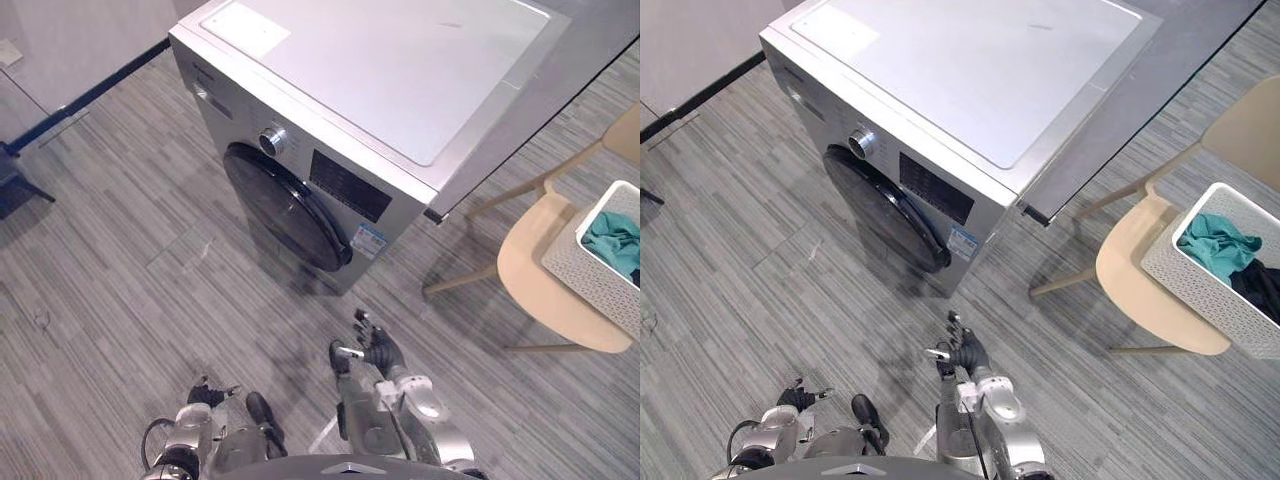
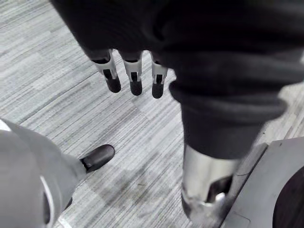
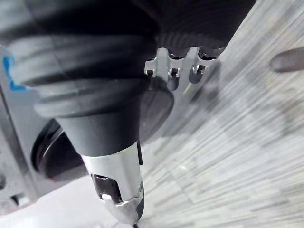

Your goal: Pick up the laundry basket with both hands and put the clothes into the washing machine.

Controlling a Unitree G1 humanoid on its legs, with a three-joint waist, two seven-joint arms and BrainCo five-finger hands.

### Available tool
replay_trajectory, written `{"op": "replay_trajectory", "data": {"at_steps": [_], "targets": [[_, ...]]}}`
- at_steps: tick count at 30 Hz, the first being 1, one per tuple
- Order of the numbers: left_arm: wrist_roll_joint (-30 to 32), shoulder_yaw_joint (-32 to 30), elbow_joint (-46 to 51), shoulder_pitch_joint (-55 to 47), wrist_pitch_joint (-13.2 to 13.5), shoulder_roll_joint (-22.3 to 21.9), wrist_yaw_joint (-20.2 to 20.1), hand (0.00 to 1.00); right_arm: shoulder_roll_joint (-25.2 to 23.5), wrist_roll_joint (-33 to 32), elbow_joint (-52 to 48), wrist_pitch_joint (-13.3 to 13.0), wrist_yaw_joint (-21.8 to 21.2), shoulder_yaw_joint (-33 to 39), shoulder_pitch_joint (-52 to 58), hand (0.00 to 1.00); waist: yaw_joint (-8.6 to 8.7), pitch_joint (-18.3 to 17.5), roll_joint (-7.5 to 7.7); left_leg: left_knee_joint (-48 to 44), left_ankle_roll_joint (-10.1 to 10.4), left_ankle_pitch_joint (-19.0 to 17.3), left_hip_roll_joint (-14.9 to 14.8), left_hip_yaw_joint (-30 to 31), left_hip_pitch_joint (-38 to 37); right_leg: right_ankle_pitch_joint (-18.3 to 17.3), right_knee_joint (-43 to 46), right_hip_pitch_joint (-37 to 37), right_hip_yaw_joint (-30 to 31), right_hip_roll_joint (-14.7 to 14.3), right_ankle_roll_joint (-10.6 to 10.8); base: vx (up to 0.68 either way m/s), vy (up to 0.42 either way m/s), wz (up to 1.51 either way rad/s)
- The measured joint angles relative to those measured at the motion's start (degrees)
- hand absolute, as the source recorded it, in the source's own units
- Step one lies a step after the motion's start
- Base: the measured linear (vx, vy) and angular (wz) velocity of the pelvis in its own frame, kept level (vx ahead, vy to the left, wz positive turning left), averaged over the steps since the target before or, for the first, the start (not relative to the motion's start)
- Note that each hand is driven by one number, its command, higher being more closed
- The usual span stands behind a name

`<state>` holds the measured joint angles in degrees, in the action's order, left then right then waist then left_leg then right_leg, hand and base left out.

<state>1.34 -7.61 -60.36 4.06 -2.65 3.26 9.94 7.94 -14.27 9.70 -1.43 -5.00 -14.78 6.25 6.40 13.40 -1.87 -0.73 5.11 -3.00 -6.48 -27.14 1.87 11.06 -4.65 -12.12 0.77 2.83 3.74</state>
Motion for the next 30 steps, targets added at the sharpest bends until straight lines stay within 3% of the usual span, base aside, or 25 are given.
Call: {"op": "replay_trajectory", "data": {"at_steps": [5,9,19,25,27,30], "targets": [[0.0,1.5,-0.2,1.9,0.0,0.0,0.2,0.00,-0.1,-2.3,0.0,-0.2,0.2,-0.8,-7.0,0.00,-1.89,0.0,0.01,1.1,-0.4,1.1,0.4,2.6,1.7,0.0,0.0,-0.7,-2.3,0.6,0.0,0.00,0.002,0.27],[0.0,2.1,0.1,2.7,0.0,0.0,1.0,0.00,0.2,-2.3,0.3,-0.2,1.2,0.3,-10.9,0.00,-1.75,0.3,-0.08,1.9,-0.8,2.2,0.9,5.0,3.3,0.0,0.0,-1.3,-4.9,1.3,0.0,0.01,0.011,0.33],[-1.9,2.8,0.6,3.4,0.0,0.2,2.3,0.00,7.6,3.5,3.1,0.1,11.5,13.5,-23.8,0.00,-3.11,4.0,-0.51,2.0,-1.9,3.4,2.3,6.8,5.3,0.5,0.0,-2.1,-6.3,2.9,0.6,-0.02,0.017,0.12],[-2.5,2.5,0.6,3.1,-0.1,0.2,2.3,0.00,8.3,3.5,0.0,0.4,11.6,13.2,-23.9,0.00,-3.11,4.6,-0.94,2.3,-2.0,3.7,2.3,6.8,6.8,0.8,0.0,-3.9,-6.1,2.9,0.6,0.00,0.000,0.00],[-2.8,2.5,0.6,3.1,-0.1,0.1,2.2,0.00,8.4,4.1,-0.1,0.5,11.6,13.2,-24.9,0.00,-3.11,5.1,-1.31,2.8,-2.1,4.2,2.5,6.8,7.0,0.9,0.0,-4.2,-6.2,3.0,0.6,0.02,-0.002,0.04],[-3.7,2.8,0.7,3.1,-0.1,-0.1,2.2,0.00,8.4,4.9,0.4,0.5,11.9,12.5,-28.9,0.00,-3.26,6.0,-3.00,3.3,-2.4,4.6,3.0,6.8,7.6,1.3,0.0,-5.0,-6.2,3.4,0.9,0.00,0.000,0.00]]}}
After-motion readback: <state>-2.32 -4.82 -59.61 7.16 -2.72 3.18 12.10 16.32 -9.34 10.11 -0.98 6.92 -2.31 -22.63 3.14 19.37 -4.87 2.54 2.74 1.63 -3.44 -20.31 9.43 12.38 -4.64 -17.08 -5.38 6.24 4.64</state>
